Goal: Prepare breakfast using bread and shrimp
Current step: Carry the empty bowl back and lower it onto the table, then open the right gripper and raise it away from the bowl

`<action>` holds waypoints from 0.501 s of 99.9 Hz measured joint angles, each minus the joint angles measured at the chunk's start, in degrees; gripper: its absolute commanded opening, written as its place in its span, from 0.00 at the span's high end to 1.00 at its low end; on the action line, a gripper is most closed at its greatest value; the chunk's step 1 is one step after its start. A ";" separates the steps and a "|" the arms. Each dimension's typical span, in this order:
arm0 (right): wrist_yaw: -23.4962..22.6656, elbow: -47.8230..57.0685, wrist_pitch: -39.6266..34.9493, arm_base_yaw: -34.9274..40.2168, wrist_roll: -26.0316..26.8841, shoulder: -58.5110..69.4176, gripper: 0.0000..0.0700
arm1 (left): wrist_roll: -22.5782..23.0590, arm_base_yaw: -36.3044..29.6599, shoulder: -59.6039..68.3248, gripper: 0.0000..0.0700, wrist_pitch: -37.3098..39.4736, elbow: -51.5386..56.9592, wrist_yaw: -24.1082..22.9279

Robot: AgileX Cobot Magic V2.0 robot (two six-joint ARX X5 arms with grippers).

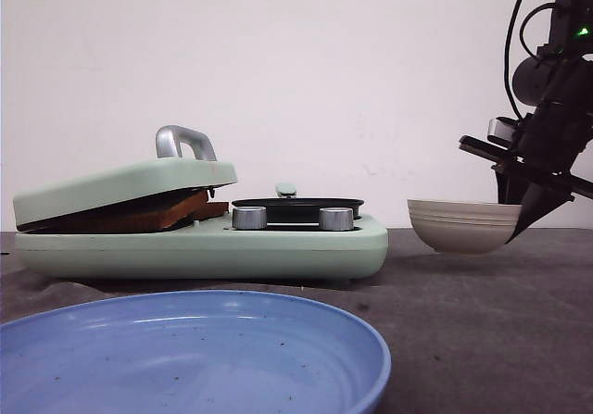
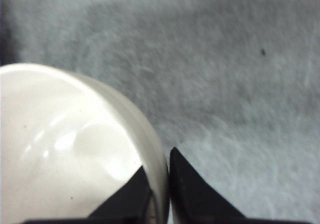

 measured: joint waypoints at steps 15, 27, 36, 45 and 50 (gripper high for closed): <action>1.51 0.00 -0.09 0.70 0.00 0.00 0.99 | 0.00 0.00 0.00 0.27 0.00 0.00 0.00; 2.25 0.00 -0.09 1.09 -0.02 0.00 0.99 | 0.00 0.00 0.00 0.27 0.00 0.00 0.00; 2.69 0.00 -0.26 1.20 -0.02 0.00 0.99 | 0.00 0.00 0.00 0.27 0.00 0.00 0.00; 2.84 0.00 -0.31 1.46 -0.02 0.00 0.99 | 0.00 0.00 0.00 0.27 0.00 0.00 0.00; 2.84 0.00 -0.31 1.49 -0.02 0.00 0.99 | 0.00 0.00 0.00 0.27 0.00 0.00 0.00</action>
